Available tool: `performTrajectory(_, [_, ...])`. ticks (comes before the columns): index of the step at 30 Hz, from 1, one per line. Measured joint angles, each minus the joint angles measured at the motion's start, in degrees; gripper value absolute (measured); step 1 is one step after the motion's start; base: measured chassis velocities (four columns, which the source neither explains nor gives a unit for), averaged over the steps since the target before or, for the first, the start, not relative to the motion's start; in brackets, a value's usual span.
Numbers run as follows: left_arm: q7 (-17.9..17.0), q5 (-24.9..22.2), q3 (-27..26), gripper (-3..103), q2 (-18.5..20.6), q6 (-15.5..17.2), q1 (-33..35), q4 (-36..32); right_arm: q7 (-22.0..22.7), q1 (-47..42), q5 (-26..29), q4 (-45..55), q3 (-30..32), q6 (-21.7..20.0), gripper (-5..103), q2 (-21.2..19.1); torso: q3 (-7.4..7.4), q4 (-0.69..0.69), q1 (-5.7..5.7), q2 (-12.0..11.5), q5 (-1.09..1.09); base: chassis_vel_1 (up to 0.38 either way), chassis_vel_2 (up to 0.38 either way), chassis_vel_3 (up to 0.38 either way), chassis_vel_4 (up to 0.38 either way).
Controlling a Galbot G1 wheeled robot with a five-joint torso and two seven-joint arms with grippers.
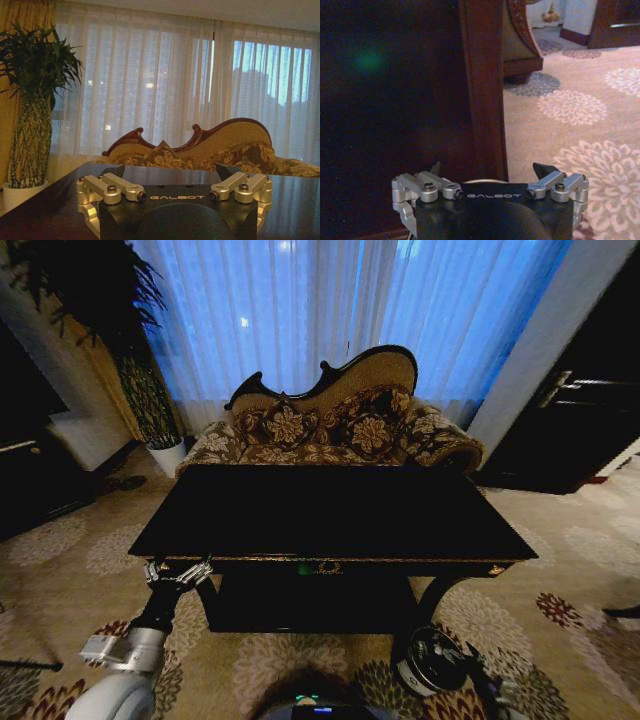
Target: Move to the front of the table and place the trash on the table into the trash bin.
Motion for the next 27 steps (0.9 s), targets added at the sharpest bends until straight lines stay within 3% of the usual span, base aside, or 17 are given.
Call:
performTrajectory(8, [-0.17,0.16,0.59,100,0.32,0.10,-0.23,-0.19,4.60,2.25,-0.40,0.28,0.58,0.10,100,-0.41,0.00,0.01,0.00,0.00,-0.01,0.000,0.000,0.000,0.000])
performTrajectory(10, [-0.19,0.14,0.44,100,0.33,0.11,-0.20,-0.21,4.91,2.22,-0.33,0.81,0.42,0.00,100,-0.55,0.00,0.03,0.00,0.00,-0.01,0.000,0.000,0.000,0.000])
performTrajectory(13, [-0.21,0.10,0.19,100,0.27,0.12,-0.07,-0.21,1.21,1.32,-4.64,0.66,-0.03,2.24,100,-1.25,0.00,0.01,0.00,0.00,0.00,0.000,0.000,0.000,0.000])
performTrajectory(17, [-0.19,0.14,0.37,100,0.07,0.12,-0.20,-0.08,3.00,1.97,-4.27,-0.26,0.86,0.46,100,-1.47,0.00,0.02,0.00,0.00,-0.02,0.000,0.000,0.000,0.000])
performTrajectory(27, [-0.18,0.03,0.29,100,0.23,0.13,-0.46,0.15,4.55,1.46,-5.33,0.26,1.93,0.73,100,-0.64,0.00,0.01,0.00,0.00,0.00,0.000,0.000,0.000,0.000])
